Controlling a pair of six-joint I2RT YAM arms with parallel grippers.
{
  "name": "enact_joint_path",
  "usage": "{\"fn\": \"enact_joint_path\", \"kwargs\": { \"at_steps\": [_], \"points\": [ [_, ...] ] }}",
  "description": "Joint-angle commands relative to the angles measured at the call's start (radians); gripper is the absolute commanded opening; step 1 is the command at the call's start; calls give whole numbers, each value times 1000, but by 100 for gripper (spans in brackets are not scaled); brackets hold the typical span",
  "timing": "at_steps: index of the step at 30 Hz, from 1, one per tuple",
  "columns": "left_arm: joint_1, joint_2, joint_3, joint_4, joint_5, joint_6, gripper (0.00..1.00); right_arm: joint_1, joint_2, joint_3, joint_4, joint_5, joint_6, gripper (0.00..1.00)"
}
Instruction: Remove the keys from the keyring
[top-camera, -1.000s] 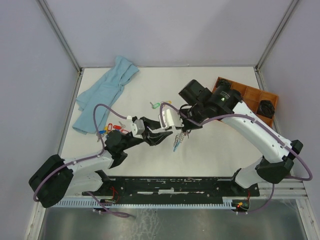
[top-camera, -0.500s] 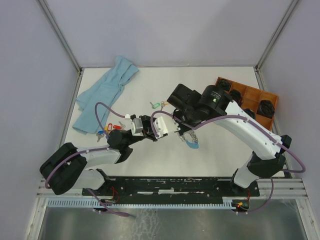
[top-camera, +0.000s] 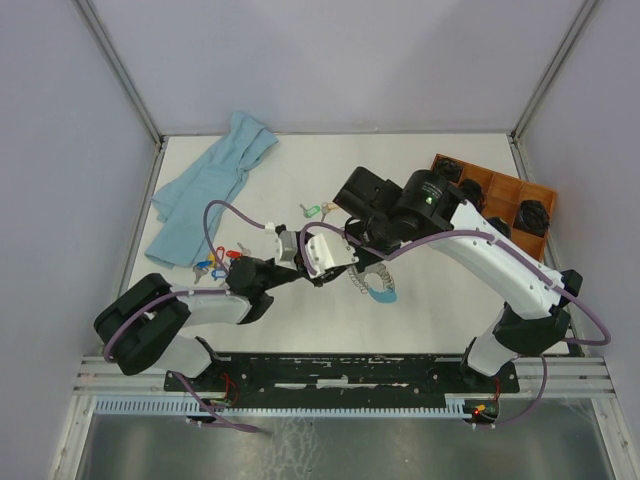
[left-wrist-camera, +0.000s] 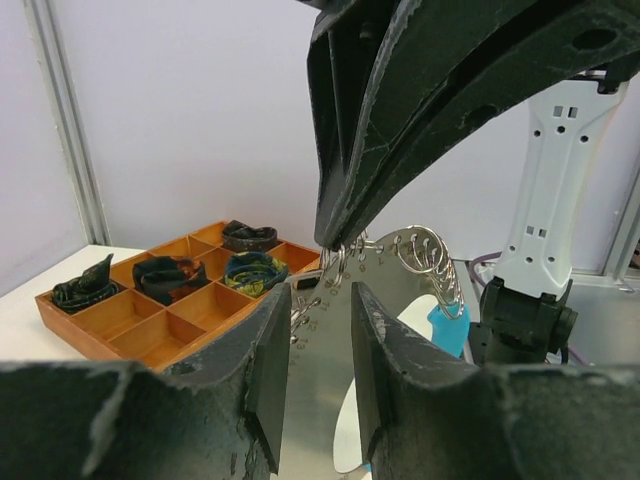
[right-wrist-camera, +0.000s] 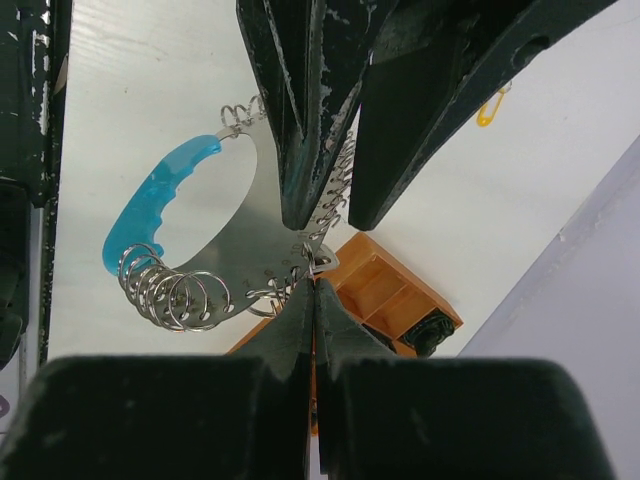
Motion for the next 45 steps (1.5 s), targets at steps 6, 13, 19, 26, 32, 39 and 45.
{"fn": "enact_joint_path", "kwargs": {
  "at_steps": [6, 13, 19, 26, 32, 39, 45],
  "points": [
    [-39, 20, 41, 201, -30, -37, 33, 4, -31, -19, 12, -46, 26, 1],
    [-55, 30, 47, 196, -53, -21, 28, 3, -35, -32, 19, -79, 34, 1],
    [-56, 17, 60, 128, -43, 7, 18, 3, -36, -40, 23, -88, 40, 1],
    [-56, -20, 67, -9, -31, 67, 19, 2, -36, -34, 23, -96, 47, 1],
    [-54, -38, 68, -63, -25, 98, 15, 2, -33, -30, 23, -99, 50, 1],
    [-54, -53, 68, -120, -30, 127, 14, -1, -39, -33, 23, -99, 53, 1],
    [-55, -64, 67, -147, -35, 133, 24, -4, -39, -35, 23, -107, 54, 1]
  ]
}}
